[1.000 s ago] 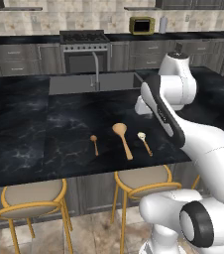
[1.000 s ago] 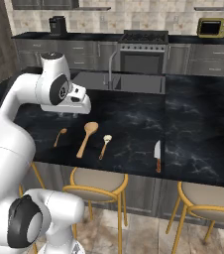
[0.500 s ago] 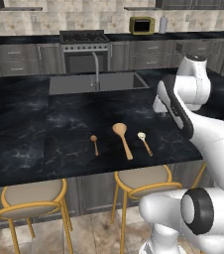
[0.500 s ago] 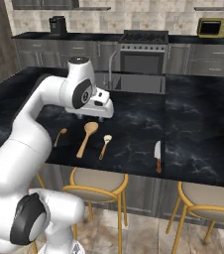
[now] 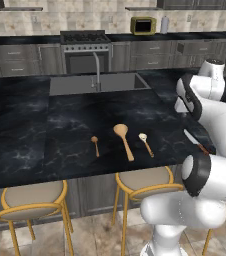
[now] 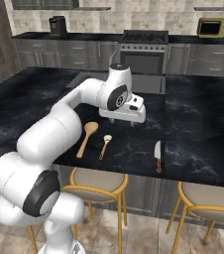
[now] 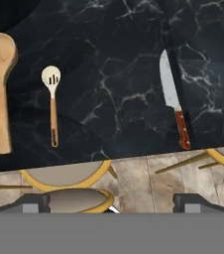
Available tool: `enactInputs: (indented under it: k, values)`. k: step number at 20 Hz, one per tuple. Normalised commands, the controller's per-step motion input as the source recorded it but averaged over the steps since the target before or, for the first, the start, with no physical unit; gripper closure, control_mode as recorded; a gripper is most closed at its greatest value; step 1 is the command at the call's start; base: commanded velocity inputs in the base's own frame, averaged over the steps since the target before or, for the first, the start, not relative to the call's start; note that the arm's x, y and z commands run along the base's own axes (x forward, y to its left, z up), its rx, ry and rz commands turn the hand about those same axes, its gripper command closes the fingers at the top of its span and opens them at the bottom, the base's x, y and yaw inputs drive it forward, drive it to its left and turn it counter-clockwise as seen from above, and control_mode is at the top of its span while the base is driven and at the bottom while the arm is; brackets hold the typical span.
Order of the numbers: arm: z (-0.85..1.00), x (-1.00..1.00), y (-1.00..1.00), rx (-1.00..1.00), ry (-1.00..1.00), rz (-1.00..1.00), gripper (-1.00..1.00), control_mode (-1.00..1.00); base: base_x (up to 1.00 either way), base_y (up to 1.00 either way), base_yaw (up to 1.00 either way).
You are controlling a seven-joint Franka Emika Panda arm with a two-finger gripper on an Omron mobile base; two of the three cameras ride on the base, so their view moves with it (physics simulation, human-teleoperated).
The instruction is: Pick up the metallic utensils from the counter and place them in the open drawer. Make sure not to pick up any wooden utensils.
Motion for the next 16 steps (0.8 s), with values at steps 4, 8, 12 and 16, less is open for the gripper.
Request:
enactInputs:
  k: [4,8,12,16]
  values:
    - [-0.02,0.20,-0.60,0.00,0.03,0.00,-1.00,-1.00,0.00,0.00,0.00]
    - [-0.01,0.02,-0.53,0.00,0.01,0.03,-1.00,-1.00,0.00,0.00,0.00]
    - [-0.11,0.00,-0.32,0.00,0.00,0.07,-1.00,-1.00,0.00,0.00,0.00]
    - [-0.26,0.00,-0.24,0.00,0.00,0.08,-1.00,-1.00,0.00,0.00,0.00]
